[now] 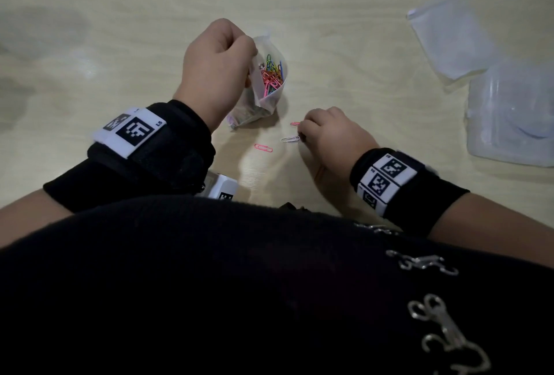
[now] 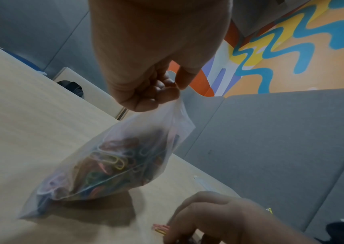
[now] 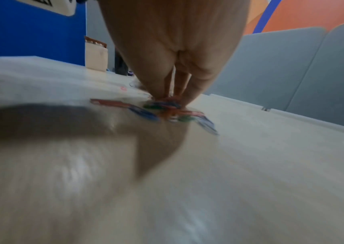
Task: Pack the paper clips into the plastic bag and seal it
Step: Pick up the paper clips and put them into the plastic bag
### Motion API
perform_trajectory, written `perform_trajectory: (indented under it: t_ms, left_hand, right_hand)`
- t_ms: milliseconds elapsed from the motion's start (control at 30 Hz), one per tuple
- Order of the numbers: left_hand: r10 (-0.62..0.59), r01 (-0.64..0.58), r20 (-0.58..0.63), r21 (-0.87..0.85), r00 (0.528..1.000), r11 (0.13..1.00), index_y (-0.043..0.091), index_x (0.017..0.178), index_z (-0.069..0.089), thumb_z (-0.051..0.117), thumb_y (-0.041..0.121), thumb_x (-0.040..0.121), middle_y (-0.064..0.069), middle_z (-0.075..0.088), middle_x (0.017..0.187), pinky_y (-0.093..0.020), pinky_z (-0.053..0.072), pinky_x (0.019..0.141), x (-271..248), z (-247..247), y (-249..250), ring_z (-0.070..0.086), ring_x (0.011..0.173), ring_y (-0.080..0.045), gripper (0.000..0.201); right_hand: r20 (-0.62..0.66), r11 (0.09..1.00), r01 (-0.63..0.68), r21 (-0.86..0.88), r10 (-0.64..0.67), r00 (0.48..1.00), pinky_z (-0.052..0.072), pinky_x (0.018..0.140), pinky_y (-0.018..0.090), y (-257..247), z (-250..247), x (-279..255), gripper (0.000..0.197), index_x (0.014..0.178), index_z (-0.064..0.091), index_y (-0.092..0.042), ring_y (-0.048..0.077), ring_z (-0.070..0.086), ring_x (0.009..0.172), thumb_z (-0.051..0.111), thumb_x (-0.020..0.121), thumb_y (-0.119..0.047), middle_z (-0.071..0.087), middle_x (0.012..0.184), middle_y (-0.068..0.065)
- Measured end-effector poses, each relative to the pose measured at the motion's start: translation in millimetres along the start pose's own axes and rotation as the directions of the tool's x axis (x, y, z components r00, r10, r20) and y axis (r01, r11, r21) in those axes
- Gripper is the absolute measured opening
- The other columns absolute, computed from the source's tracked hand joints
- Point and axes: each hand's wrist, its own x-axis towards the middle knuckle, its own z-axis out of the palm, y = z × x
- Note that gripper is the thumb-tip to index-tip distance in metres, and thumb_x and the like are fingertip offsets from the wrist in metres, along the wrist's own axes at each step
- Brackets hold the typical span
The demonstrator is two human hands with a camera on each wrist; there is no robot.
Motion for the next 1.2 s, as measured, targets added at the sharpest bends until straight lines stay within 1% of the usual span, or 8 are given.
perform_trajectory:
  t_ms: [100, 400, 567, 633, 800, 1000, 1100, 1200]
  left_hand:
    - [0.001, -0.001, 0.019, 0.011, 1.0, 1.0, 0.02, 0.064, 0.048, 0.051, 0.019, 0.074, 0.001, 0.051, 0.059, -0.024, 0.04, 0.053, -1, 2, -1, 0.047, 0.05, -0.013, 0.011]
    - [0.027, -0.035, 0.099, 0.079, 0.995, 0.996, 0.023, 0.065, 0.052, 0.054, 0.018, 0.076, 0.007, 0.058, 0.058, -0.027, 0.044, 0.059, -1, 5, -3, 0.054, 0.05, -0.008, 0.012]
    - [0.03, -0.048, 0.142, 0.13, 0.989, 0.99, 0.022, 0.068, 0.052, 0.055, 0.017, 0.078, 0.006, 0.057, 0.059, -0.026, 0.044, 0.06, -2, 8, -4, 0.054, 0.049, -0.005, 0.011]
    - [0.027, -0.051, 0.157, 0.15, 0.987, 0.987, 0.021, 0.069, 0.052, 0.056, 0.016, 0.078, 0.006, 0.057, 0.059, -0.027, 0.044, 0.061, -2, 9, -4, 0.054, 0.048, -0.004, 0.012]
    - [0.02, -0.045, 0.163, 0.151, 0.986, 0.988, 0.022, 0.068, 0.053, 0.057, 0.019, 0.076, 0.007, 0.057, 0.059, -0.029, 0.045, 0.062, -4, 11, -4, 0.054, 0.05, -0.006, 0.009]
    - [0.018, -0.028, 0.104, 0.098, 0.994, 0.995, 0.023, 0.067, 0.053, 0.054, 0.023, 0.074, 0.009, 0.056, 0.057, -0.027, 0.043, 0.06, -3, 5, -3, 0.053, 0.052, -0.009, 0.007]
    - [0.022, -0.024, 0.035, 0.053, 0.999, 0.998, 0.023, 0.066, 0.051, 0.052, 0.022, 0.073, 0.004, 0.054, 0.06, -0.025, 0.042, 0.057, -1, 2, -1, 0.05, 0.054, -0.013, 0.007]
    - [0.013, -0.013, -0.025, -0.009, 1.0, 1.0, 0.02, 0.067, 0.049, 0.051, 0.02, 0.073, 0.002, 0.051, 0.061, -0.023, 0.04, 0.054, 3, -3, 2, 0.048, 0.051, -0.012, 0.006]
  right_hand:
    - [0.011, 0.997, -0.081, -0.001, 0.081, 0.997, 0.048, 0.082, 0.044, 10, -9, 1, 0.035, 0.119, 0.057, -0.009, 0.037, 0.05, 0.102, 0.034, 0.092, -0.014, 0.053, 0.117, 0.015]
    - [-0.014, 0.8, -0.381, 0.464, 0.437, 0.9, 0.04, 0.074, 0.02, 22, -31, 11, 0.013, 0.086, 0.07, -0.023, 0.018, 0.061, 0.09, 0.063, 0.08, -0.013, 0.067, 0.09, -0.002]
    - [-0.039, 0.45, -0.241, 0.86, 0.528, 0.848, 0.059, 0.081, 0.043, 10, -69, 14, 0.024, 0.064, 0.063, -0.025, 0.019, 0.069, 0.067, 0.071, 0.074, -0.005, 0.066, 0.073, -0.003]
    - [-0.057, 0.411, -0.193, 0.891, 0.523, 0.85, 0.06, 0.078, 0.046, 4, -85, 18, 0.022, 0.064, 0.062, -0.023, 0.019, 0.068, 0.06, 0.071, 0.073, -0.004, 0.064, 0.066, -0.002]
    - [-0.02, 0.544, -0.221, 0.809, 0.401, 0.916, 0.06, 0.078, 0.04, -17, -106, 29, 0.019, 0.069, 0.061, -0.021, 0.022, 0.073, 0.07, 0.066, 0.083, -0.008, 0.069, 0.068, 0.004]
    - [-0.015, 0.476, -0.182, 0.86, 0.382, 0.924, 0.061, 0.063, 0.037, -17, -105, 26, 0.015, 0.086, 0.064, -0.017, 0.019, 0.071, 0.07, 0.053, 0.088, -0.006, 0.071, 0.085, 0.008]
    - [-0.138, 0.714, -0.249, 0.655, 0.436, 0.889, 0.057, 0.079, 0.039, -8, -87, 26, 0.018, 0.089, 0.067, -0.018, 0.024, 0.068, 0.086, 0.049, 0.087, -0.016, 0.07, 0.088, 0.002]
    - [-0.068, 0.947, -0.158, 0.281, 0.184, 0.981, 0.049, 0.084, 0.034, -17, -55, 20, 0.026, 0.105, 0.067, -0.015, 0.032, 0.061, 0.103, 0.047, 0.088, -0.019, 0.064, 0.112, 0.012]
